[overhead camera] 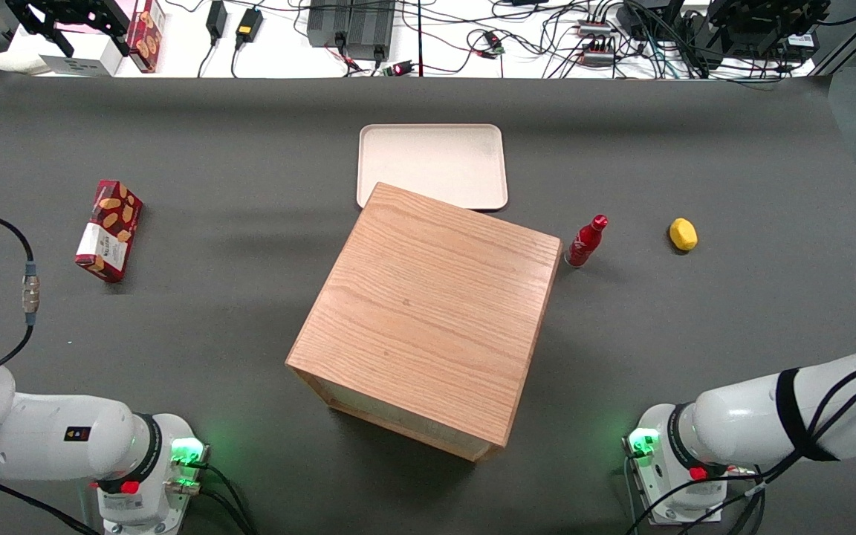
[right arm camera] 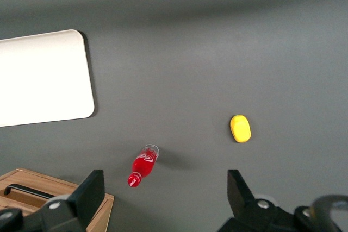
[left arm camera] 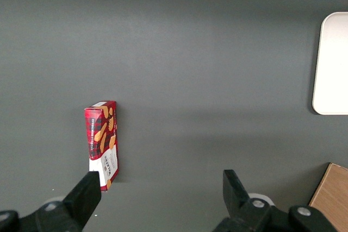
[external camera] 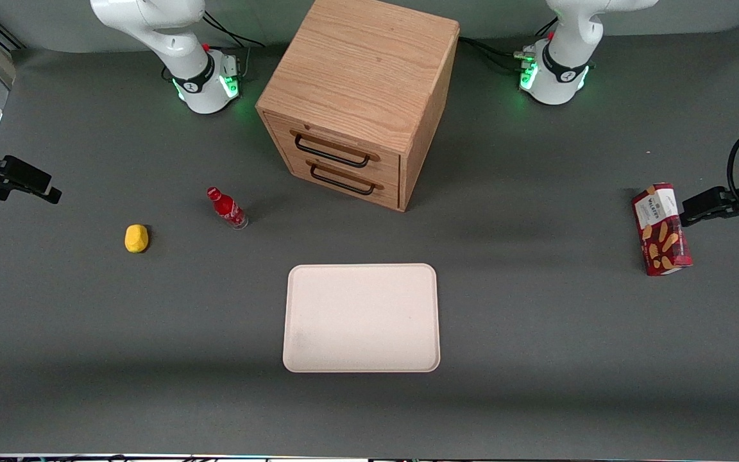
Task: Place coke bottle on tray
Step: 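Move the right gripper from rest toward the red Coca-Cola bottle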
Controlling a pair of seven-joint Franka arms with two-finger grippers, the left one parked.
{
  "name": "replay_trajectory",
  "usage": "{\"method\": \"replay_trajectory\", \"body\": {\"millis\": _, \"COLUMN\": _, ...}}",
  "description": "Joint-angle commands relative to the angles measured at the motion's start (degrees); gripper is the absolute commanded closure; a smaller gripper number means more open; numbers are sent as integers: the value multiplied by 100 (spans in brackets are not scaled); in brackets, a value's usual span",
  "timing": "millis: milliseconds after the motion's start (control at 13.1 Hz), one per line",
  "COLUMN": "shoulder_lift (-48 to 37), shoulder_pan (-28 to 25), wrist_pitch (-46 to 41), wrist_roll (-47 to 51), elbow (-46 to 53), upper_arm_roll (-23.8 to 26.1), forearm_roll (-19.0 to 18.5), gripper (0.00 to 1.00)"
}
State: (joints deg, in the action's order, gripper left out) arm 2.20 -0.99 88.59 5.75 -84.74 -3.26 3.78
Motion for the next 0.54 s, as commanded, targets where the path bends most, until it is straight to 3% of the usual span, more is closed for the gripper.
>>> {"method": "replay_trajectory", "body": {"millis": 0, "shoulder_lift": 61, "shoulder_pan": -15, "wrist_pitch": -123, "wrist_roll": -170, "elbow": 151, "upper_arm_roll": -35, "forearm_roll": 44, "gripper": 0}}
{"method": "replay_trajectory", "body": {"millis": 459, "shoulder_lift": 26, "shoulder_pan": -15, "wrist_pitch": -176, "wrist_roll": -144, "elbow": 133, "upper_arm_roll": -17, "forearm_roll": 27, "gripper": 0}}
